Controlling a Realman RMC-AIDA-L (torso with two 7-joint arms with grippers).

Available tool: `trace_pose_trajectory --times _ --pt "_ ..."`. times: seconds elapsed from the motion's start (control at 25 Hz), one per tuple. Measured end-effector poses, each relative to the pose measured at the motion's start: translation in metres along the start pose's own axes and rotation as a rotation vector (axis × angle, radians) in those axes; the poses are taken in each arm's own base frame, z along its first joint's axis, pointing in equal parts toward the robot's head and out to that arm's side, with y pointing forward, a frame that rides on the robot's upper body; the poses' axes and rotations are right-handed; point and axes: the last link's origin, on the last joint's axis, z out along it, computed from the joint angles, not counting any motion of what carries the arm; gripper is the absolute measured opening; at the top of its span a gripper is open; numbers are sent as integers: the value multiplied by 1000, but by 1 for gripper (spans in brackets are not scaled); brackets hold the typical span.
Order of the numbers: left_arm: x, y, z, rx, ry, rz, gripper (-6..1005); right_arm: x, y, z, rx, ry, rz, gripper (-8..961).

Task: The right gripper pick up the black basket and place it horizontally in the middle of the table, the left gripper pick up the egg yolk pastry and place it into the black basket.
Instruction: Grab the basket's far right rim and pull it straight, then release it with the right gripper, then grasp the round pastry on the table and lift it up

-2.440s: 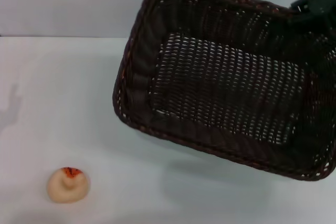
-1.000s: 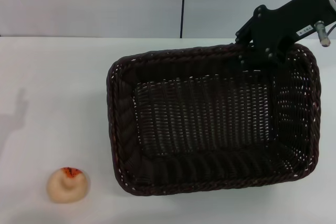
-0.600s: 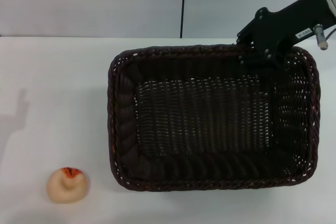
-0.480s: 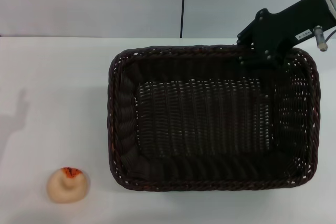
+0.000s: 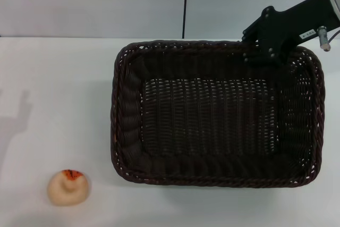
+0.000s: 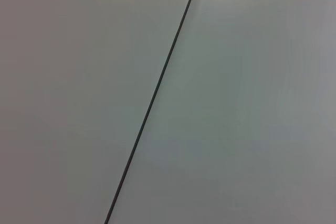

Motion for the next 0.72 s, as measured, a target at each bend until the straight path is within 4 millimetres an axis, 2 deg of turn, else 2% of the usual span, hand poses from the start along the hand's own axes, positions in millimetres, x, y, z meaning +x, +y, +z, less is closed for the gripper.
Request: trace_pose_trajectory --times 0.36,0.48,0.6,0.72 --pt "-1 2 -2 -8 -11 -4 643 -10 -11 4 56 -10 -39 295" --pt "-1 2 -2 -12 -14 -6 643 -18 -20 6 116 -25 -78 394" --pt "-3 4 -3 -22 -25 -11 643 -28 -34 2 224 -96 -113 493" --pt "-4 5 -4 -31 -36 -12 643 -26 -41 -8 332 -219 -95 493"
